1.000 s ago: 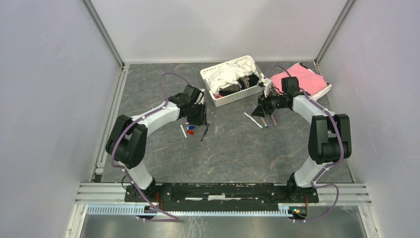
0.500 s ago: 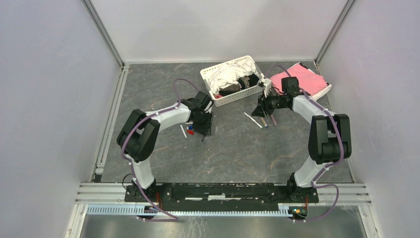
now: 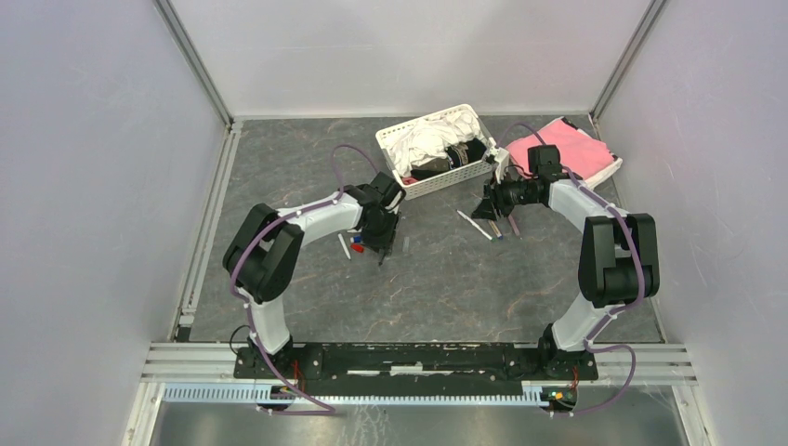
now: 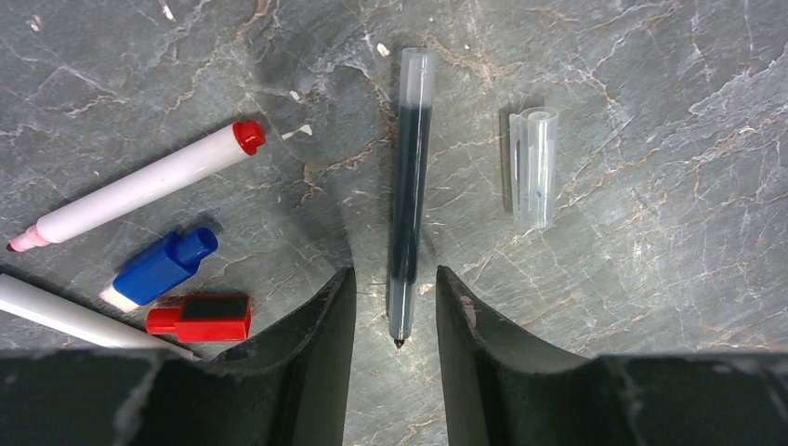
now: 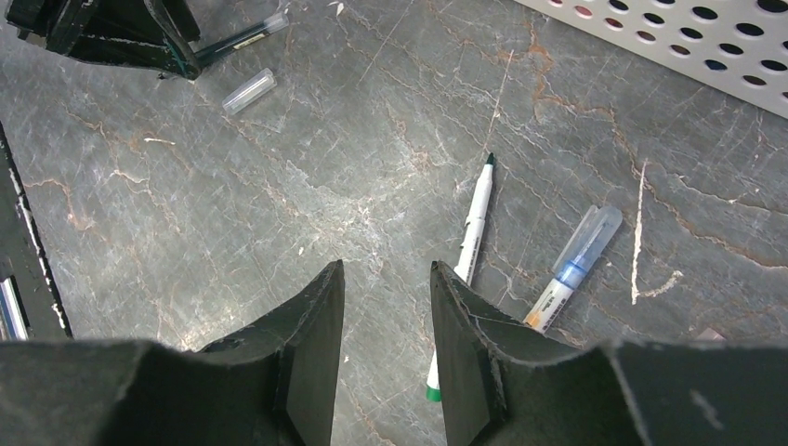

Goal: Insert the pens into the pen caps
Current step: Pick up the pen from the center of the board.

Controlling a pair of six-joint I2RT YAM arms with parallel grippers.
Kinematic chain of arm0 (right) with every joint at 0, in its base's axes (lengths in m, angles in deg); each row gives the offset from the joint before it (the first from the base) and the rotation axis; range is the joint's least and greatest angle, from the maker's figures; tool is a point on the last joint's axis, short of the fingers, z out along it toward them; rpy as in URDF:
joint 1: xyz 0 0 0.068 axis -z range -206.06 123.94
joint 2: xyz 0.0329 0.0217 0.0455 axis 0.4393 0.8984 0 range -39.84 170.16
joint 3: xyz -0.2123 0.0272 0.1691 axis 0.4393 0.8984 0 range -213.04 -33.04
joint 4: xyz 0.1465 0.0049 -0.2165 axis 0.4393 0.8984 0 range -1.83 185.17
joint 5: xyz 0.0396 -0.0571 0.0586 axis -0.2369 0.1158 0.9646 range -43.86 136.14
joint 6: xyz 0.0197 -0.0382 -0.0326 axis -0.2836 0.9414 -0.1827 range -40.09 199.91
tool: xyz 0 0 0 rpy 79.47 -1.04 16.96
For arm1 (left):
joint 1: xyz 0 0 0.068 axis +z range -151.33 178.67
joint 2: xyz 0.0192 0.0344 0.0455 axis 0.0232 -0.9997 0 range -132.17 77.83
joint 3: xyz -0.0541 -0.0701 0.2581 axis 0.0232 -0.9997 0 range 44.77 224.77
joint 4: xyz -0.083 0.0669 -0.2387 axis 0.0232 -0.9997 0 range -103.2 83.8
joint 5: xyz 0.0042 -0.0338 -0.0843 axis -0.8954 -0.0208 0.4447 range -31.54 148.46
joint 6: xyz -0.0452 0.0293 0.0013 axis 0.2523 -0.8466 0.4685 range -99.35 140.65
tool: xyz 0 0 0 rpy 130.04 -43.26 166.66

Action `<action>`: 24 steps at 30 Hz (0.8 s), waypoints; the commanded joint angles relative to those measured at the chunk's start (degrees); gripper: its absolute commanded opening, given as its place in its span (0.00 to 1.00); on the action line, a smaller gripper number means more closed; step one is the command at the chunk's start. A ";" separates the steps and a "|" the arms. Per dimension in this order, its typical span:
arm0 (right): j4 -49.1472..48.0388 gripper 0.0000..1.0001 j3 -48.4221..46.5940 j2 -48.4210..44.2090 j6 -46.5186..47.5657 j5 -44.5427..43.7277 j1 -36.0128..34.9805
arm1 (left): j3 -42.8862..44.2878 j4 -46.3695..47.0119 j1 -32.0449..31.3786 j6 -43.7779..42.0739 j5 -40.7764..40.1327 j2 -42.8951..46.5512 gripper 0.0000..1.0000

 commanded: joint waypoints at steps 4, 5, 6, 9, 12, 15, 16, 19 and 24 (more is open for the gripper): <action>-1.21 0.44 0.16 -1.77 -0.29 1.99 -0.03 | 2.77 -1.79 -1.51 -2.90 -2.44 -2.25 0.40; -1.16 0.44 0.12 -1.80 -0.29 2.08 -0.09 | 2.86 -1.84 -1.62 -2.97 -2.48 -2.50 0.40; -1.16 0.44 0.16 -1.84 -0.29 2.16 -0.08 | 2.97 -2.06 -1.86 -3.04 -4.01 -2.69 0.38; -1.13 0.44 0.13 -2.00 -0.29 2.26 -0.03 | 3.23 -2.44 -2.41 -3.07 -5.37 -3.15 0.33; -1.07 0.44 0.14 -2.10 -0.16 2.43 -0.05 | 3.34 -2.73 -2.79 -2.98 -6.64 -3.55 0.28; -1.03 0.44 0.06 -2.28 -0.03 2.68 -0.06 | 3.11 -2.79 -3.04 -2.78 -7.60 -3.72 0.19; -0.94 0.44 -0.05 -2.28 0.05 2.74 -0.07 | 3.02 -2.79 -3.03 -2.73 -7.84 -3.70 0.17; -0.81 0.44 -0.09 -2.51 0.24 3.00 -0.03 | 2.99 -2.67 -3.07 -2.59 -8.29 -3.49 0.12; -0.07 0.45 -0.29 -2.94 1.17 3.47 -0.07 | 3.62 -2.24 -3.09 -2.87 -8.02 -1.90 0.02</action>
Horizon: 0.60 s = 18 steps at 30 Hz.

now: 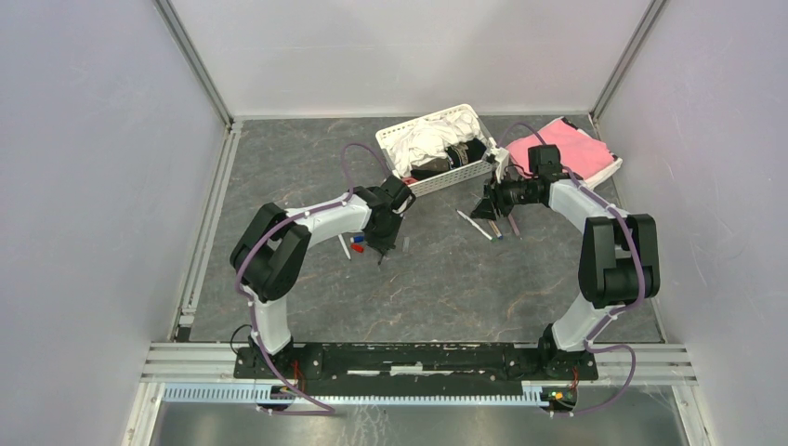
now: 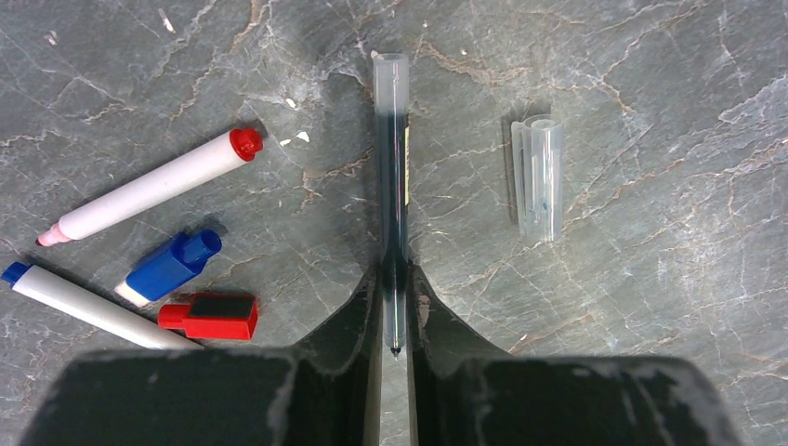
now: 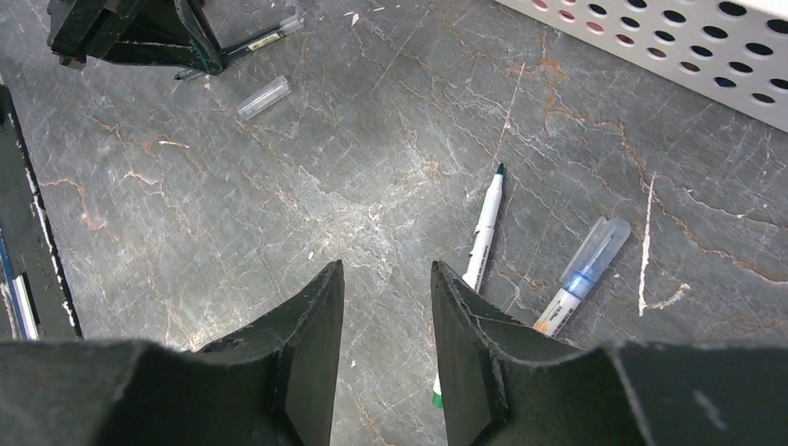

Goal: Insert the pens into the pen caps
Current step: Pick up the pen from the center of the board.

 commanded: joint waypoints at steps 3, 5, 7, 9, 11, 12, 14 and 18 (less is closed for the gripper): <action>1.21 0.45 -0.95 -3.11 2.57 2.09 0.04 | 1.85 -0.33 -0.11 -2.64 -0.65 1.35 0.02; 2.20 0.44 -1.51 -3.18 3.69 2.35 -0.07 | 2.15 -0.39 -0.11 -2.82 0.08 2.24 0.02; 3.10 0.45 -2.16 -3.29 4.84 2.53 -0.13 | 2.57 -0.57 -0.06 -3.01 1.07 3.15 0.02; 3.97 0.45 -2.82 -3.29 5.82 2.78 -0.06 | 2.78 -0.66 -0.02 -3.05 1.86 3.96 0.02; 4.57 0.45 -3.36 -3.32 6.55 3.13 -0.05 | 2.91 -0.73 -0.02 -3.13 2.30 4.74 0.02; 4.78 0.45 -3.53 -3.39 6.81 3.27 -0.08 | 3.00 -0.77 -0.03 -3.12 2.44 5.12 0.02; 5.08 0.45 -3.65 -3.48 7.30 3.62 -0.07 | 3.19 -1.02 -0.02 -3.14 2.71 5.89 0.02; 6.05 0.45 -3.93 -4.00 8.77 4.28 -0.04 | 3.56 -1.13 0.02 -3.38 5.12 7.33 0.02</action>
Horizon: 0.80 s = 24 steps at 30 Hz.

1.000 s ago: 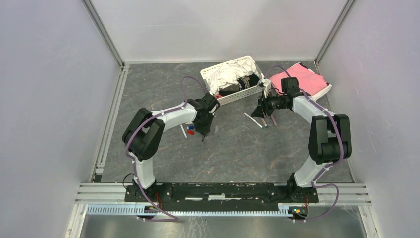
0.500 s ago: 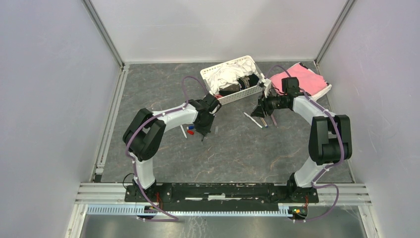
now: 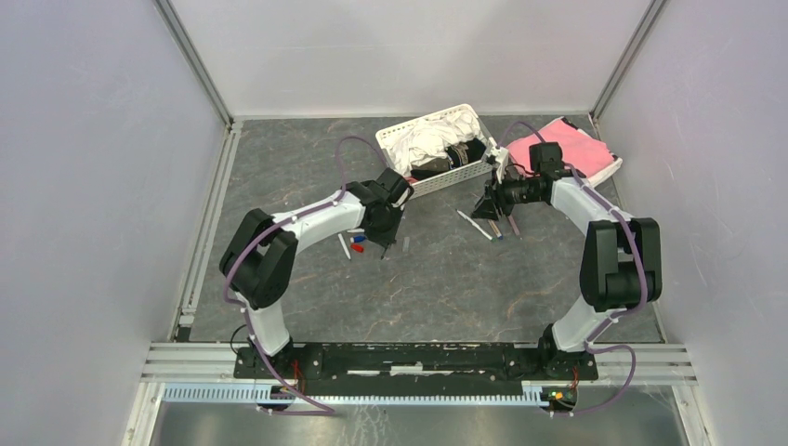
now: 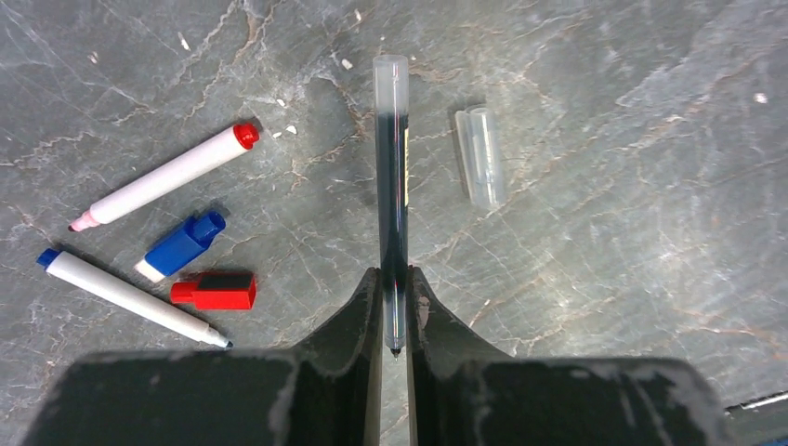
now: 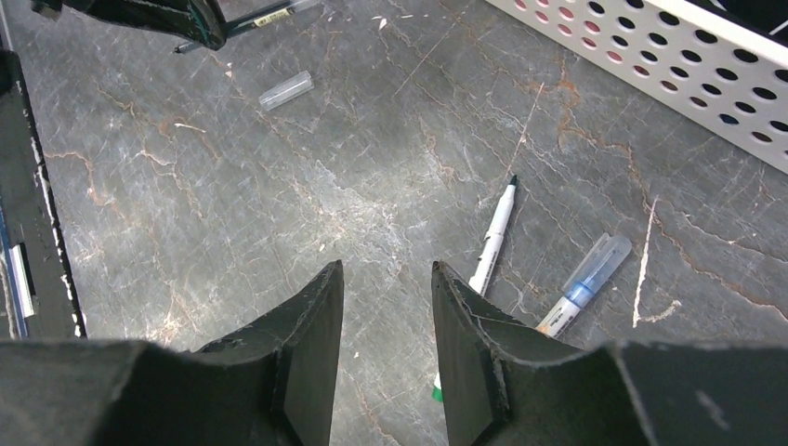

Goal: Insert the pens into the pen caps
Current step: Pick up the pen from the center of the board.

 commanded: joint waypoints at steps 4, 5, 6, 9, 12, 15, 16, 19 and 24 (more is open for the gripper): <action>3.28 0.45 -2.74 -3.23 5.41 2.97 -0.03 | 2.88 -0.08 0.29 -3.12 6.46 4.68 0.02; 3.85 0.45 -2.82 -3.39 6.22 3.10 -0.07 | 2.92 -0.08 0.44 -3.22 7.29 4.81 0.02; 4.51 0.45 -2.97 -3.55 7.07 3.19 -0.10 | 2.88 -0.08 0.64 -3.36 8.44 4.89 0.02; 6.11 0.45 -3.79 -3.97 9.53 3.46 -0.03 | 3.24 -0.08 1.56 -3.47 11.64 5.47 0.02; 6.99 0.45 -4.35 -4.54 11.65 3.88 -0.08 | 3.57 -0.08 2.49 -3.39 14.90 6.16 0.02; 7.69 0.45 -4.76 -4.67 13.09 4.54 -0.15 | 3.83 -0.10 3.27 -3.39 16.99 6.72 0.02; 7.89 0.45 -4.79 -4.83 13.57 4.90 -0.19 | 3.95 -0.08 3.52 -3.31 17.95 6.81 0.02; 9.63 0.46 -4.80 -5.39 18.32 7.53 -0.28 | 4.60 0.31 4.43 -3.21 23.38 6.64 0.02; 28.82 0.59 -4.30 -8.62 63.66 11.18 -2.06 | 6.78 0.80 5.93 -3.57 37.34 4.48 0.02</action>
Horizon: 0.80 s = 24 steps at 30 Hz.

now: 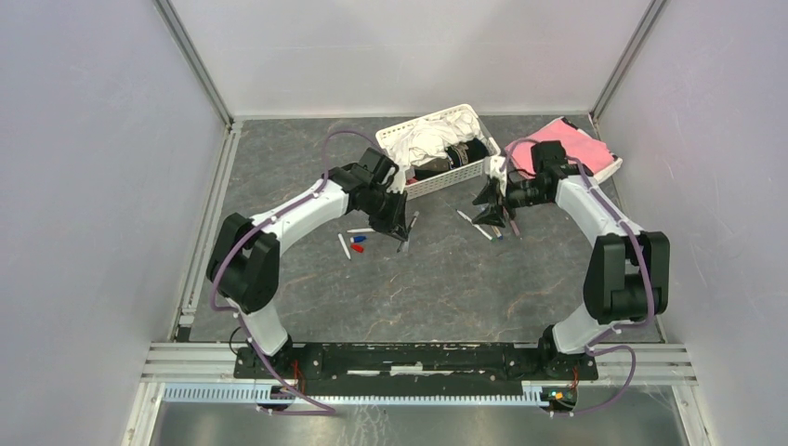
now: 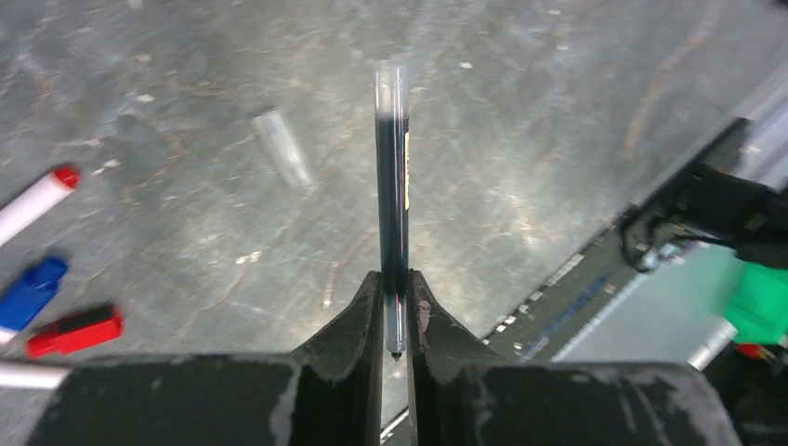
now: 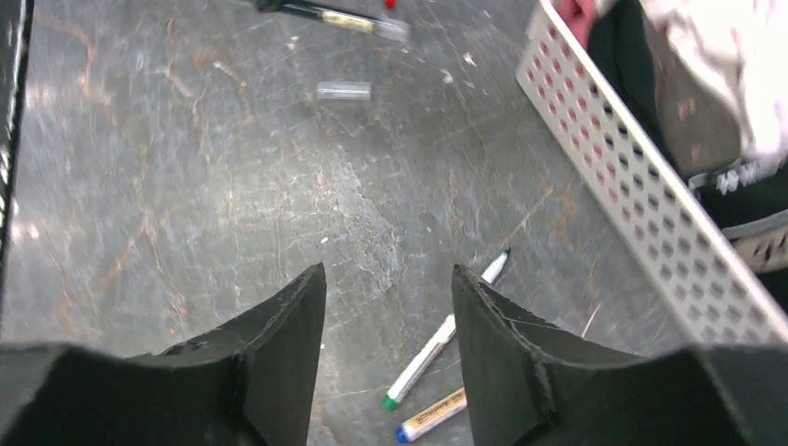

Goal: Insert the pens into the pen caps
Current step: Pick up the pen from the center of the board.

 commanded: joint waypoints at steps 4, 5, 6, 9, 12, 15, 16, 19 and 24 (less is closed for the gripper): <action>24.86 0.81 1.25 -6.79 70.66 5.21 -2.35 | 5.99 0.46 2.22 -3.13 23.25 -2.92 0.02; 24.59 0.80 0.44 -6.33 70.93 4.81 -3.40 | 6.60 0.04 2.22 -3.21 24.92 -3.63 0.02; 24.86 0.80 -0.97 -5.83 70.94 4.65 -4.29 | 7.10 -0.33 2.26 -3.24 26.04 -4.18 0.02; 25.44 0.79 -2.90 -4.84 72.27 4.53 -7.27 | 7.61 -0.43 2.24 -2.91 29.49 -5.05 0.02; 24.81 0.78 -3.02 -5.14 73.44 3.36 -10.34 | 8.01 -0.67 2.24 -2.81 31.00 -5.62 0.02; 23.16 0.78 -2.94 -5.43 70.41 4.12 -11.73 | 7.57 -1.07 2.24 -3.13 30.62 -5.73 0.02; 22.76 0.78 -2.89 -5.43 69.15 4.37 -11.72 | 7.17 -1.09 2.24 -3.19 30.26 -5.60 0.02; 21.54 0.76 -1.98 -5.73 67.15 3.72 -11.77 | 6.39 -1.06 2.24 -3.18 30.92 -5.59 0.02; 19.90 0.77 -0.61 -6.95 66.46 3.27 -11.85 | 7.09 -1.10 2.24 -3.44 32.54 -5.73 0.02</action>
